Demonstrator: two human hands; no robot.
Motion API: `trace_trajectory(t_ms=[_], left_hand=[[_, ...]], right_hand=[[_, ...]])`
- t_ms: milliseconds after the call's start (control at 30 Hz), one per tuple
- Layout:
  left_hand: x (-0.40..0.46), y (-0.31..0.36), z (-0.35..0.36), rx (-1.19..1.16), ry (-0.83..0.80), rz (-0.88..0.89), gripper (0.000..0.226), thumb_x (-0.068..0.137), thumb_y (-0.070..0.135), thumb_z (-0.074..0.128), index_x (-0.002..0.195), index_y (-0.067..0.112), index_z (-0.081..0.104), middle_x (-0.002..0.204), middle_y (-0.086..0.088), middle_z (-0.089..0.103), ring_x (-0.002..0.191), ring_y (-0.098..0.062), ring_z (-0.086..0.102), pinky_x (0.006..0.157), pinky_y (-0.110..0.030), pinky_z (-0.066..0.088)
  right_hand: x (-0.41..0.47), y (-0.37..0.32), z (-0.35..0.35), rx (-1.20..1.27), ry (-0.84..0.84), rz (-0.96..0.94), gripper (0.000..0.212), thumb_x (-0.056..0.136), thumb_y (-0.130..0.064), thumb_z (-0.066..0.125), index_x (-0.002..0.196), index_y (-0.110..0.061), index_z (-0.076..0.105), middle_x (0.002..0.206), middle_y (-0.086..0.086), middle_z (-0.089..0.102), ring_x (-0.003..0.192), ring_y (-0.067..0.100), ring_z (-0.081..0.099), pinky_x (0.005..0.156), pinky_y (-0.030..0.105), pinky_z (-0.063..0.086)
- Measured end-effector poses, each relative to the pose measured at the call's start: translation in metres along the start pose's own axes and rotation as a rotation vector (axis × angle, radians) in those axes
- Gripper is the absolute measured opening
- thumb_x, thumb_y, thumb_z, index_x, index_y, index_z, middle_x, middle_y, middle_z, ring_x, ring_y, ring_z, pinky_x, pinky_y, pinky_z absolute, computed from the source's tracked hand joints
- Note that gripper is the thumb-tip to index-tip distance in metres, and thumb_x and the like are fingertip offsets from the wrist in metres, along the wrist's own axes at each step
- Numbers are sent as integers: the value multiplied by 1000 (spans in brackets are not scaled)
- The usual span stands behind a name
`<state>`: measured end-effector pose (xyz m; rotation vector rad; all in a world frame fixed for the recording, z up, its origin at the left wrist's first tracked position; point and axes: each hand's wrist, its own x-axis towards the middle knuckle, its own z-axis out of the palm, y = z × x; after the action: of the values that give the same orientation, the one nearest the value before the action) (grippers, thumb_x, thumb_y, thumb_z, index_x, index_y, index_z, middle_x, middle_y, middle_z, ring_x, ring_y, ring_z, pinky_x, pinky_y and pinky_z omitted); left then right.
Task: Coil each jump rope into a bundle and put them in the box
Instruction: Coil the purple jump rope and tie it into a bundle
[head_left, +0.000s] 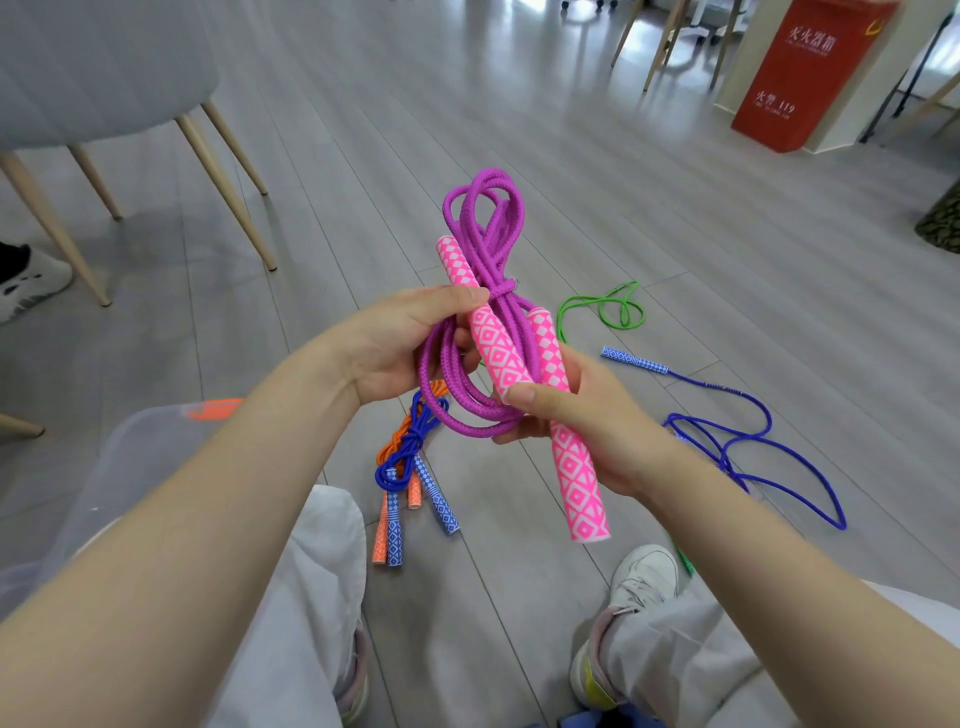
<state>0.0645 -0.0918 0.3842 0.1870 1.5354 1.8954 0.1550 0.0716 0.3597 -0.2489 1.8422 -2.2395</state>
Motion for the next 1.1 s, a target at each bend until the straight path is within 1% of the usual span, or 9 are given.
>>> trace_trajectory(t_ms=[167,333,400,500,700,800,900,1000,1100], left_hand=[[2,-1,1,-20,47,13,14,93,19,53,81,12,53,53,5,49,49,-8,48,52,-20,52],[6,-3,-2,46,116,36,2,93,15,56,92,13,57,59,3,52,51,-8,49,53,-21,52],[8,-5,-3,122,173,51,14,92,13,59,105,11,58,63,2,56,52,-7,51,56,-22,53],[9,-8,0,165,219,83,23,92,9,59,115,7,55,63,3,55,50,-5,52,53,-21,51],[9,-11,3,234,215,122,12,92,9,59,103,13,58,62,5,54,55,-7,52,55,-22,52],[10,-12,3,260,204,173,13,92,8,59,101,17,57,55,15,58,55,-4,53,64,-27,54],[10,-12,7,245,202,226,17,91,6,59,101,19,55,57,16,60,56,-2,55,59,-22,52],[10,-13,7,228,205,253,19,91,6,61,104,20,56,70,11,62,62,-5,55,61,-24,53],[9,-14,8,243,201,259,25,90,6,62,112,16,54,91,-2,60,72,-10,57,68,-31,57]], right_hand=[[2,1,3,9,56,0,25,80,-8,66,103,-14,59,76,-11,69,68,8,66,58,27,57],[6,10,1,39,154,71,21,88,2,59,107,-7,59,82,0,71,69,12,68,60,27,58],[9,15,0,42,205,116,28,89,2,60,116,3,55,90,10,69,69,15,69,60,26,58],[12,18,-2,11,220,173,34,89,1,62,122,5,53,94,11,69,72,15,70,63,25,59],[13,19,-5,-60,226,215,32,84,-3,70,114,-3,61,99,12,73,83,21,72,70,30,60],[13,21,-3,-80,301,187,32,83,-3,73,113,-2,61,94,12,73,79,22,72,69,32,60],[14,23,1,-62,361,157,32,83,0,71,113,-3,60,91,10,72,74,19,72,64,30,59],[16,24,0,-88,394,152,31,85,-2,69,114,-7,60,98,11,72,74,16,71,61,28,58],[16,23,-6,-187,389,154,28,87,-7,69,114,-12,63,101,10,74,85,21,72,72,35,60]])
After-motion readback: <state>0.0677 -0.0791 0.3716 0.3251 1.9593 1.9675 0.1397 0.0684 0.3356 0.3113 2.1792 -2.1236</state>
